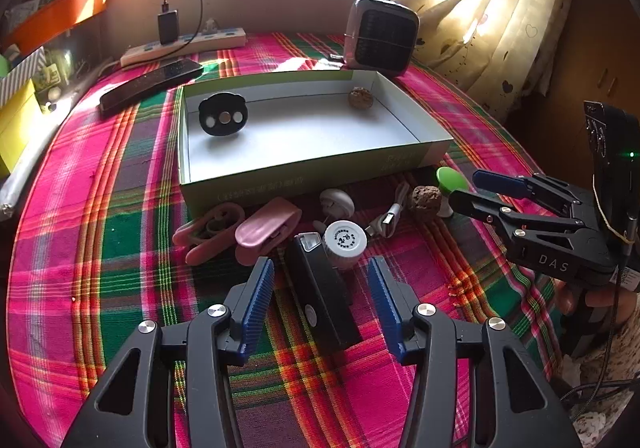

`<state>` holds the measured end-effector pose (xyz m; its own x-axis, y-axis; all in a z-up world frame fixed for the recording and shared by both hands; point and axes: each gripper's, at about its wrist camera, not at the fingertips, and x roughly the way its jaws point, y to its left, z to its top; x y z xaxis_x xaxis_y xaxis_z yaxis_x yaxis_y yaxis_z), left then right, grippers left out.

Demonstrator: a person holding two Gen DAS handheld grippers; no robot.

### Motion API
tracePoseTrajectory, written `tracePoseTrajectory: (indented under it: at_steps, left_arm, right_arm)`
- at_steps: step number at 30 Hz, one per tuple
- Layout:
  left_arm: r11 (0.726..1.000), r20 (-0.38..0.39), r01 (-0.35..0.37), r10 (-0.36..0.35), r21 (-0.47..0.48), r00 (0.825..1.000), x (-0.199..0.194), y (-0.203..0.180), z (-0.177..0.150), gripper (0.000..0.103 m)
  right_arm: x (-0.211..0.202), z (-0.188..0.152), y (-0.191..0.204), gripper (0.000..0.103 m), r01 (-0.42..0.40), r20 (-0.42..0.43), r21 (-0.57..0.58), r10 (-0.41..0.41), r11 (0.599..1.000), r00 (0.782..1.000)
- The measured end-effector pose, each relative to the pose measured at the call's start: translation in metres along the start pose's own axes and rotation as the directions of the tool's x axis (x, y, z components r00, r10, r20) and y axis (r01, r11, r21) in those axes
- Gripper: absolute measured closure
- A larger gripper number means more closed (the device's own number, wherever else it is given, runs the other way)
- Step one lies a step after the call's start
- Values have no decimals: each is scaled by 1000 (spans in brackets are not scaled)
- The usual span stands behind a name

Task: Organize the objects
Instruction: 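Grasp the black power bank with the left gripper while the right grasps the green mushroom lamp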

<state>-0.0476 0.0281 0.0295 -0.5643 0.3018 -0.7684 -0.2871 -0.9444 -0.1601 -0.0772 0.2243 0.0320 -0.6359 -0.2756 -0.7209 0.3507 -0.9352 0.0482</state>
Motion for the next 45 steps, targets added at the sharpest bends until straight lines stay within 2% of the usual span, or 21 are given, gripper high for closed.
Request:
tracePoseTrajectory:
  at_steps: [10,25,35,36,40,45]
  left_arm:
    - [999,-50,-31,32,5,998,15,-1,-5,55]
    - [999,-38,-49,50,15,998,16,1,-4,55]
    - [999,-34,-44,44,-5,998,17,4,-4,55]
    - [999,-33,-41,40,-8,999,16,4,-4,56]
    - [999,-30,-41,41,-3,999,16,5,-4,57]
    - [998,-28,-55,54,-10,998,15,8,-5,69]
  right_arm:
    - [12,2,-1,50,16,-33,-5,-16,1000,999]
    - [32,11,-2,50,19,-93,-13,-20,1000,995]
    - [33,12,-3,50,17,-89,-1,-17,1000,996]
    - [32,12,-3,50,15,-89,1,-15,1000,996]
    - [31,12,-6,65,12,-84,11,-11,1000,996]
    - [30,11,-6,69,9,-82,16,-8,1000,997]
